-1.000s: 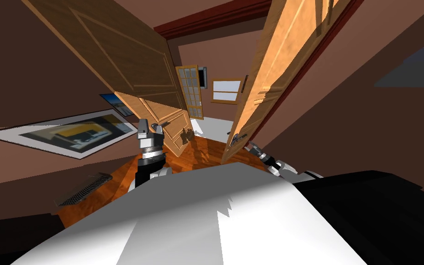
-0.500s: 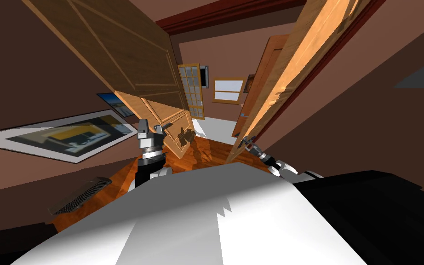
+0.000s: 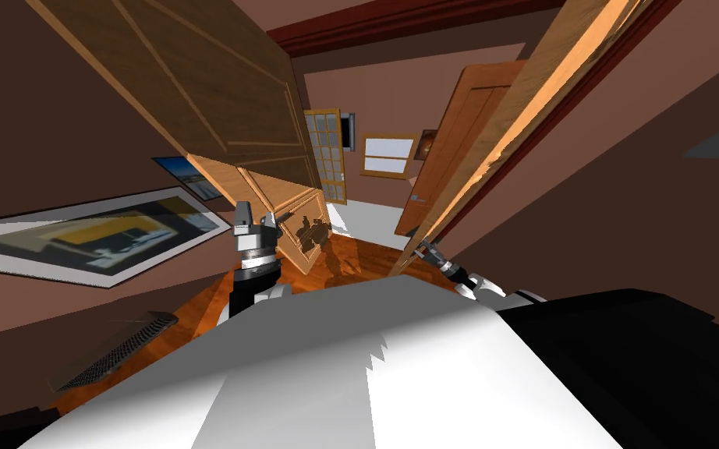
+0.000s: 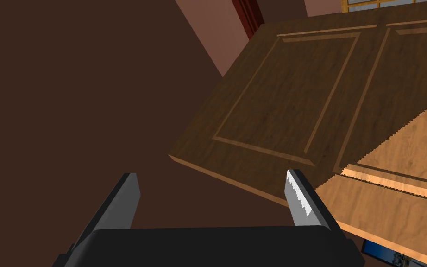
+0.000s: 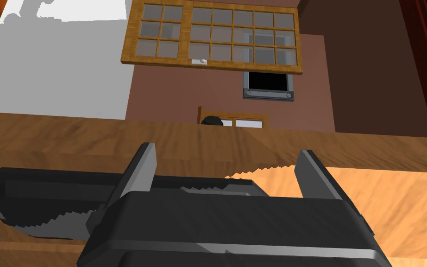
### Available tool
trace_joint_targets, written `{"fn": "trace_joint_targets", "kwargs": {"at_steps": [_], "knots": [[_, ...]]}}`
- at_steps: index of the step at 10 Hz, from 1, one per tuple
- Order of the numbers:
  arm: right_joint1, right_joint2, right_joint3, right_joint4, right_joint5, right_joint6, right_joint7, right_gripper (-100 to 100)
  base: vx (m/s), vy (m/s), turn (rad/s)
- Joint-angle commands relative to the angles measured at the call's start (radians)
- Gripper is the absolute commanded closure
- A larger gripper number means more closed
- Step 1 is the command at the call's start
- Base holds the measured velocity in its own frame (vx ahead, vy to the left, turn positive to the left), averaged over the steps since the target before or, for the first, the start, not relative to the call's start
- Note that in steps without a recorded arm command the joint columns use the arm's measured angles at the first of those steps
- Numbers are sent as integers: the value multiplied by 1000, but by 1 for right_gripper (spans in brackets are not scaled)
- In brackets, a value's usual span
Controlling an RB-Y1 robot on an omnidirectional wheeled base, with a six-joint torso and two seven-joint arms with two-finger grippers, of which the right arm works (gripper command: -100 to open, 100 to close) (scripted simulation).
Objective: Pull the door open
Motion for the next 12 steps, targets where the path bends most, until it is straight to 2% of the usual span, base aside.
{"fn": "trace_joint_targets", "kwargs": {"at_steps": [1, 5, 6, 7, 12], "knots": [[3, -9, -7, -7, -4, 0, 0, -100, 96, -137, 26], [6, -9, -7, 3, -3, -18, 1, -100, 17, -225, 23], [8, -10, -8, -4, -4, -12, 0, -100, 7, -99, 13], [8, -10, -8, -4, -4, -12, 0, 100, -2, 8, -5], [8, -10, -8, -4, -4, -12, 0, 100, -2, 20, -2]]}}
